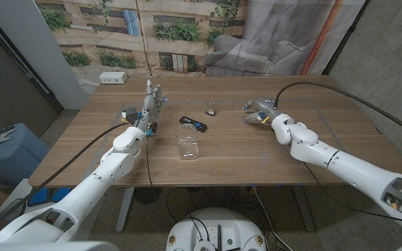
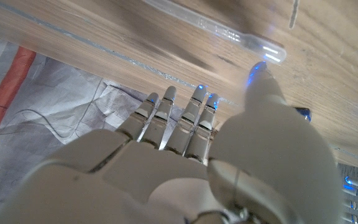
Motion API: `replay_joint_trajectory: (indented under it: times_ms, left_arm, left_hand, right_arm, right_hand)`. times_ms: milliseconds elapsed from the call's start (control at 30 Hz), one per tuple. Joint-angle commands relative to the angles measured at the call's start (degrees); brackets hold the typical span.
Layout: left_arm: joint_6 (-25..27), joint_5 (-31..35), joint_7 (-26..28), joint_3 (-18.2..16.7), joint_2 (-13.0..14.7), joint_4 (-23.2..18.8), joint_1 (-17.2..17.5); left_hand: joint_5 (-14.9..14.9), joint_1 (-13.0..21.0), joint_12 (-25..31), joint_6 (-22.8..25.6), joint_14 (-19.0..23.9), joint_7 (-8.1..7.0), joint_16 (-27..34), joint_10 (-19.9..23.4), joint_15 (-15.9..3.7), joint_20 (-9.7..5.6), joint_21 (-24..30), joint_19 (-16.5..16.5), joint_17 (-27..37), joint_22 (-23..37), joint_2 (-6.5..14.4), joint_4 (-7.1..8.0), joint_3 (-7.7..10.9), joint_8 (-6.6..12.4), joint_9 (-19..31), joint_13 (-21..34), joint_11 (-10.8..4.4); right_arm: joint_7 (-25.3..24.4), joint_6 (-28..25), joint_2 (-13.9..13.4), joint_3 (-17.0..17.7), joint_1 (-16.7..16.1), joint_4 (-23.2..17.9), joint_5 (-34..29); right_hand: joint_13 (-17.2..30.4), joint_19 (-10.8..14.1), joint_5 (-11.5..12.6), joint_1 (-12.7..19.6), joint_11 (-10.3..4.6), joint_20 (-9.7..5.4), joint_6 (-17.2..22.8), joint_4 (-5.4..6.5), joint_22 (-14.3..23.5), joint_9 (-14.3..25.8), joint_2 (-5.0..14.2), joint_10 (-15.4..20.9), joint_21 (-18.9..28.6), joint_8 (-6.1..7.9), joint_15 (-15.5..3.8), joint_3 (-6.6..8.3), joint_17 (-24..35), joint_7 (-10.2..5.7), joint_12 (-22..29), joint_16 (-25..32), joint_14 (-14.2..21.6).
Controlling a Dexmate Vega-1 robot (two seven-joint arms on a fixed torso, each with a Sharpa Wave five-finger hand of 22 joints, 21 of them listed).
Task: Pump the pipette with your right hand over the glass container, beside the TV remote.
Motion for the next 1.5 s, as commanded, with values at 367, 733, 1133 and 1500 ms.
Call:
replay_joint_trajectory:
  times_ms: [367, 733, 1133, 1500]
  left_arm:
    - [0.01, -0.01, 0.0, -0.01, 0.01, -0.03, 0.01]
    - [0.02, -0.01, 0.01, -0.01, 0.01, -0.03, 0.01]
    - [0.04, -0.02, 0.02, -0.01, 0.02, -0.06, 0.01]
    - [0.02, -0.01, 0.0, -0.01, 0.01, -0.02, 0.0]
  left_hand:
    - [0.42, 0.23, 0.25, -0.07, -0.44, -0.33, 0.35, -0.02, -6.63, -5.08, 0.29, -0.37, 0.19, 0.13, 2.39, -0.03, -0.36, 0.34, 0.13, 0.32, -0.12]
    - [0.42, 0.22, 0.27, -0.06, -0.43, -0.33, 0.35, 0.05, -6.63, -5.07, 0.29, -0.37, 0.19, 0.13, 2.39, -0.02, -0.37, 0.35, 0.14, 0.32, -0.11]
    - [0.42, 0.23, 0.25, -0.05, -0.5, -0.33, 0.32, -0.01, -6.62, -5.07, 0.3, -0.35, 0.19, 0.13, 2.4, -0.02, -0.37, 0.35, 0.14, 0.32, -0.13]
    - [0.42, 0.23, 0.26, -0.07, -0.46, -0.33, 0.34, 0.02, -6.61, -5.07, 0.3, -0.34, 0.19, 0.13, 2.4, -0.03, -0.37, 0.34, 0.14, 0.32, -0.05]
  right_arm:
    - [5.92, -0.41, -0.8, 1.36, 0.91, -1.42, 1.32]
    - [3.39, 3.65, 0.12, 6.69, -0.27, -0.61, 11.97]
    - [-4.12, 10.53, 2.33, 12.15, -3.69, 3.48, 23.83]
    - [-11.71, 17.22, 6.78, 15.97, -6.14, 9.56, 33.67]
  right_hand:
    - [-2.21, -1.45, 1.53, -2.73, 2.17, 0.41, -9.24, 0.13, 0.06, -0.01, -1.02, -9.09, 0.09, -2.82, -1.41, 0.08, -0.02, 2.43, -0.17, -2.93, -5.31]
    - [-3.23, -2.53, 1.99, -5.99, 3.64, 0.09, -13.2, 1.56, 0.08, -0.11, -0.03, -12.59, 0.08, -2.96, -0.32, -0.34, -0.05, 3.51, 0.11, -4.3, -8.76]
    - [-3.95, -2.52, 1.31, -10.24, 5.18, -0.5, -16.15, 3.26, 0.11, -0.09, 1.1, -16.43, 0.28, -2.76, 0.58, -1.27, -0.14, 4.34, 0.11, -4.97, -10.84]
    - [-4.4, -0.24, 0.04, -13.58, 6.46, -0.99, -17.41, 4.74, 0.11, -0.1, 3.12, -18.28, 0.89, -2.68, 1.21, -1.61, -0.2, 5.29, 0.47, -5.3, -12.24]
